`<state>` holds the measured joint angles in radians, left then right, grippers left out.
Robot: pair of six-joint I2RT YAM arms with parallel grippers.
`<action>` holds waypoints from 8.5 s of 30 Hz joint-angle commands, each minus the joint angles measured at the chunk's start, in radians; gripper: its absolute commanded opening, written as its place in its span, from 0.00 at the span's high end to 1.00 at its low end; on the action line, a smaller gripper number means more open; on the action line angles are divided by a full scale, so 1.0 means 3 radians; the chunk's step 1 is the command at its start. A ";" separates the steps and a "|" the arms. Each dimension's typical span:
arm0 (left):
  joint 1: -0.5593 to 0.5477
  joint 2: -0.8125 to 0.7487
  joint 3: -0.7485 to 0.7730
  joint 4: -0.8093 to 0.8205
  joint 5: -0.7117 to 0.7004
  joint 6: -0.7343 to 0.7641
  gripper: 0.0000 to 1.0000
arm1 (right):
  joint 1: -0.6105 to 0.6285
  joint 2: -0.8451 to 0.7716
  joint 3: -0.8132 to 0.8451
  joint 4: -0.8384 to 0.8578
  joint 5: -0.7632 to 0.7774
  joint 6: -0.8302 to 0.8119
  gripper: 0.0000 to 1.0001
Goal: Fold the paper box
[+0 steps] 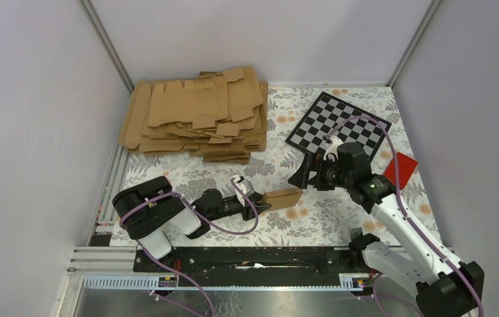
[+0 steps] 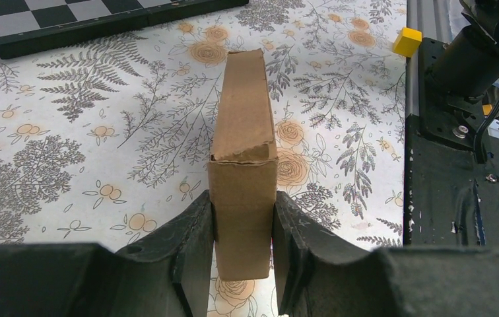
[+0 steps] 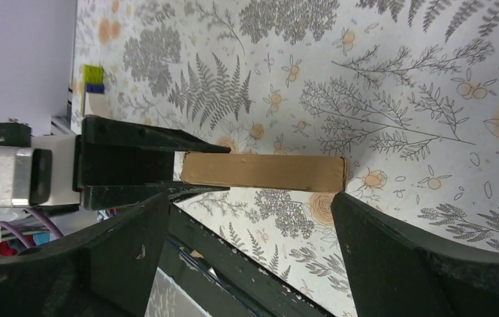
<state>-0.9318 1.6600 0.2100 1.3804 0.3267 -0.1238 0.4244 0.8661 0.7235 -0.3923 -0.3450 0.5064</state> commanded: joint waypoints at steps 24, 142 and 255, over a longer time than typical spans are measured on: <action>0.0106 0.0317 0.0234 0.0086 0.0676 -0.0532 0.77 | 0.0057 0.0391 0.0003 0.0508 -0.0760 -0.0016 0.55; -0.0856 -0.0069 0.0987 -0.1695 -0.1240 0.1532 0.74 | 0.0847 0.0465 -0.0399 -0.0160 0.1729 0.3667 0.36; 0.2560 -0.1229 0.0002 -0.1288 -0.2567 -0.0119 0.01 | -0.1523 0.1144 -0.1504 0.4246 0.1605 -0.1096 0.00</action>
<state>-0.2504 1.1759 0.2401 0.7982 -0.5797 -0.1478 -0.0380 1.2415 0.2852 0.7795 0.1318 0.2508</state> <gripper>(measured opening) 0.989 0.993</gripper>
